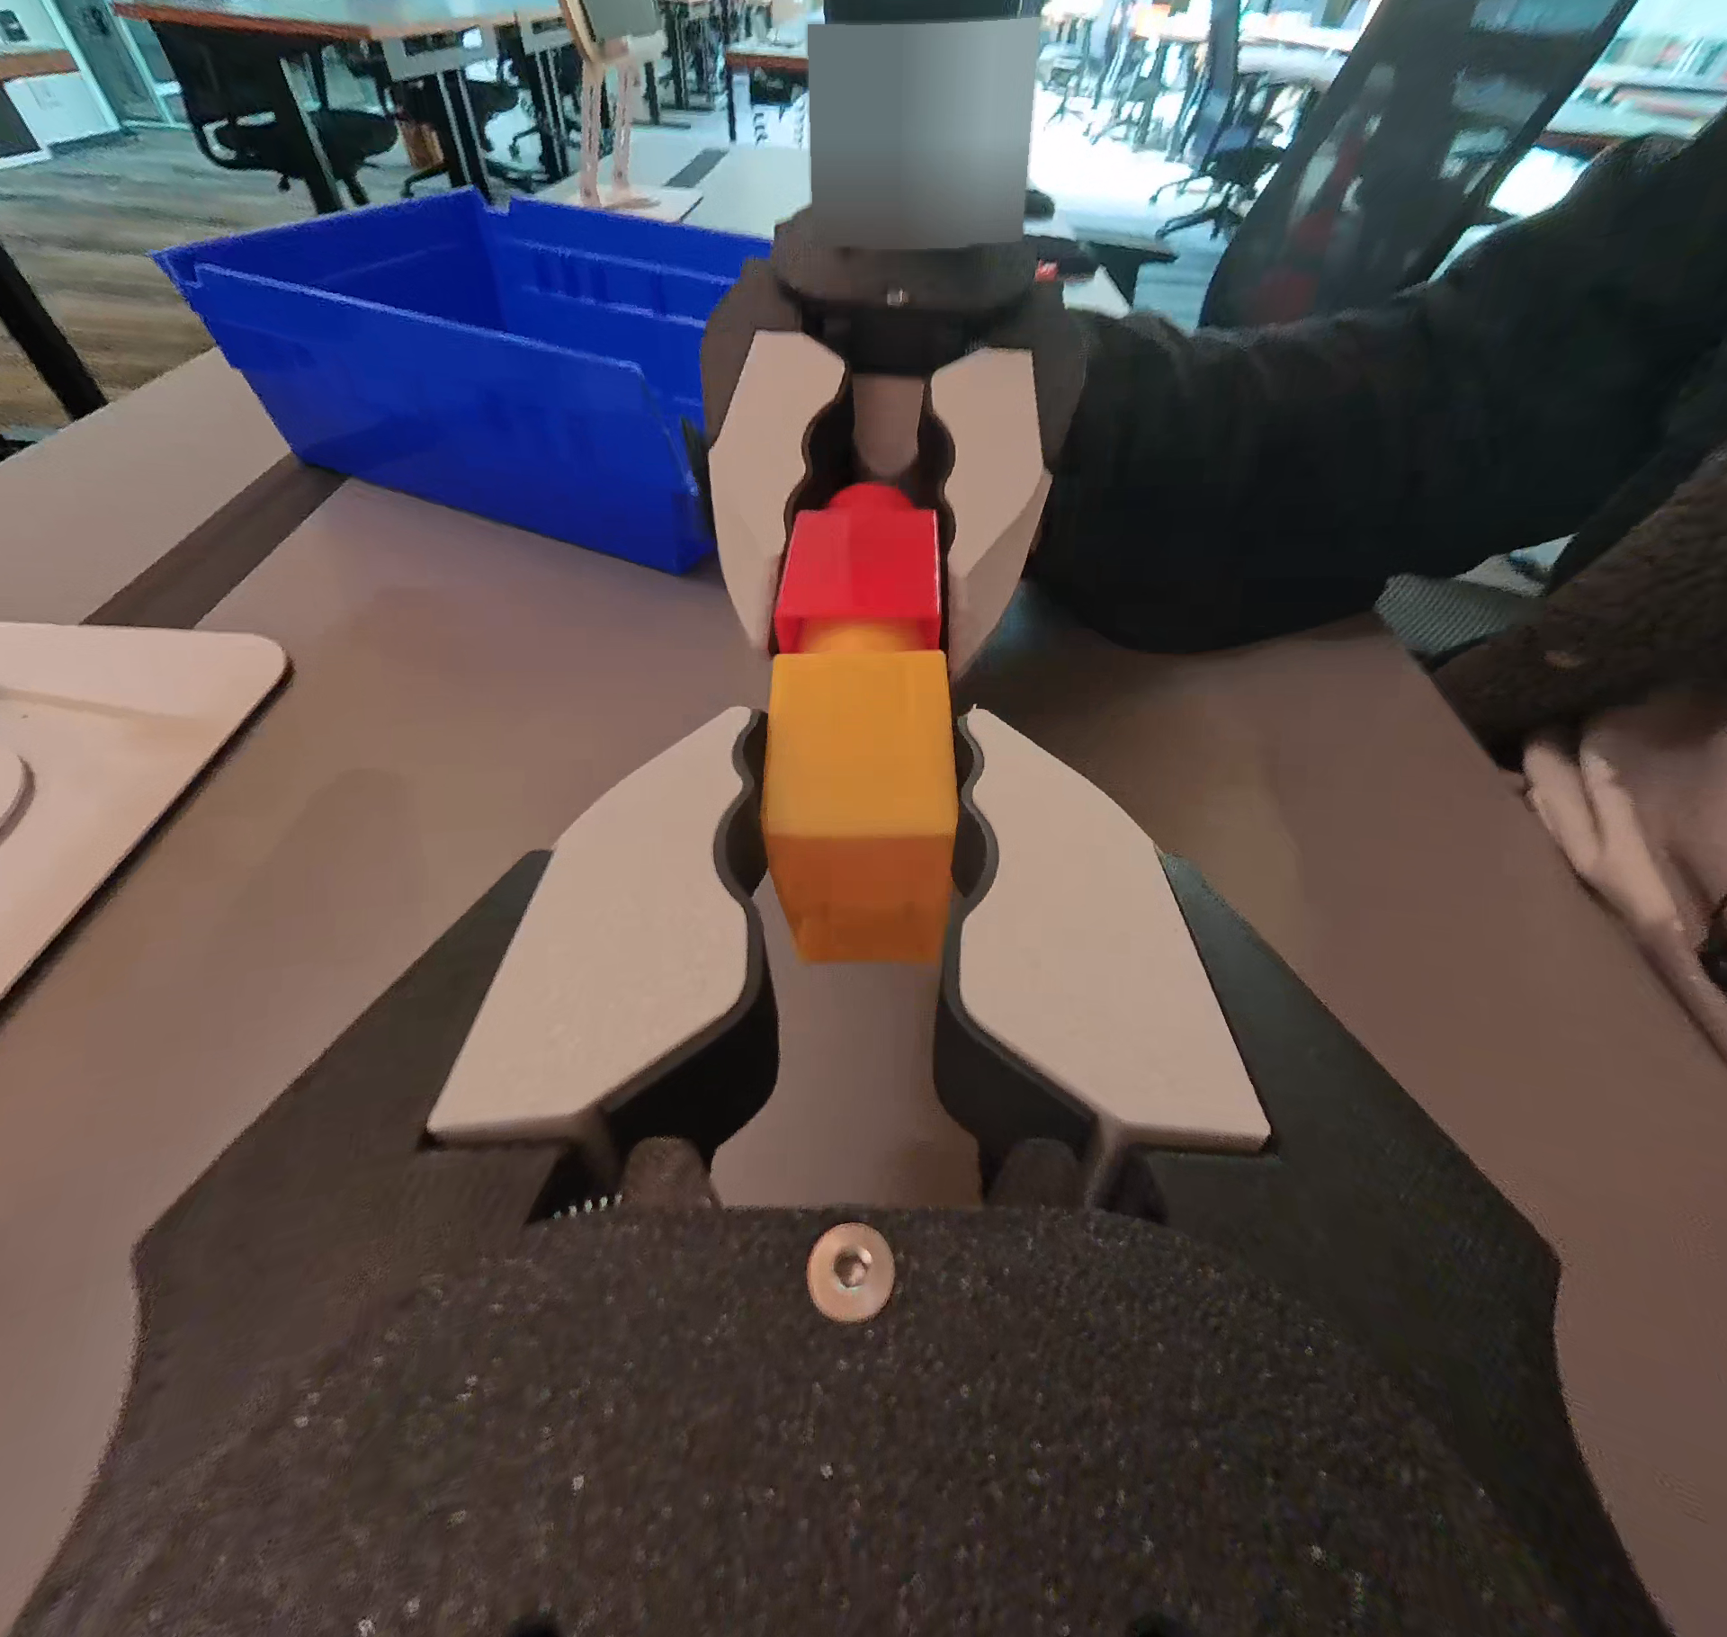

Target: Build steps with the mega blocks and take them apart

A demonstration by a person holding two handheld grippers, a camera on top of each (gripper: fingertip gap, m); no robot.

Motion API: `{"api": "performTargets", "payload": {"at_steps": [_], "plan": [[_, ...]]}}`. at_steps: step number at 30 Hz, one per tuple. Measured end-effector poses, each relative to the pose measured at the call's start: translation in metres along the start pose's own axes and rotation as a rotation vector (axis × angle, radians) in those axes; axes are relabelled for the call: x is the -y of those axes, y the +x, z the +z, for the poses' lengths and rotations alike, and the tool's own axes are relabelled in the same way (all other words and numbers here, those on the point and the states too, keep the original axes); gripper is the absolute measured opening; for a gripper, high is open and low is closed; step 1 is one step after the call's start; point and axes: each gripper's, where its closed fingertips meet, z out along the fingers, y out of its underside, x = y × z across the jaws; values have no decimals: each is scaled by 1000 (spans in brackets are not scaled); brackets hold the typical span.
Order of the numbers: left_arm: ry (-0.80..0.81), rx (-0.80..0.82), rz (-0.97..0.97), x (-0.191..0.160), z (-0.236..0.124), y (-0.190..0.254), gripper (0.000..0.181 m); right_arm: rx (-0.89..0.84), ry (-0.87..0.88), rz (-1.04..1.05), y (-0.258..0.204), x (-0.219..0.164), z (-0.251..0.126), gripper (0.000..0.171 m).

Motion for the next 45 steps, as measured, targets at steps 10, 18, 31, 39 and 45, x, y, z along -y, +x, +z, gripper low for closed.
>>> {"api": "performTargets", "payload": {"at_steps": [10, 18, 31, 39, 45], "plan": [[40, 118, 9, 0, -13, -24, 37, -125, -63, 33, 30, -4, -41, 36], [131, 173, -24, 9, -21, -37, 37, -272, -460, 19, 49, -46, -66, 36], [137, 187, -24, 9, -20, -39, 37, -459, -826, 2, 116, -21, -190, 37], [167, 183, -30, 13, -22, -39, 37, -524, -1161, 175, 194, -64, -270, 37], [140, 183, -28, 7, -19, -39, 37, -482, -1282, 308, 234, -125, -275, 37]]}}
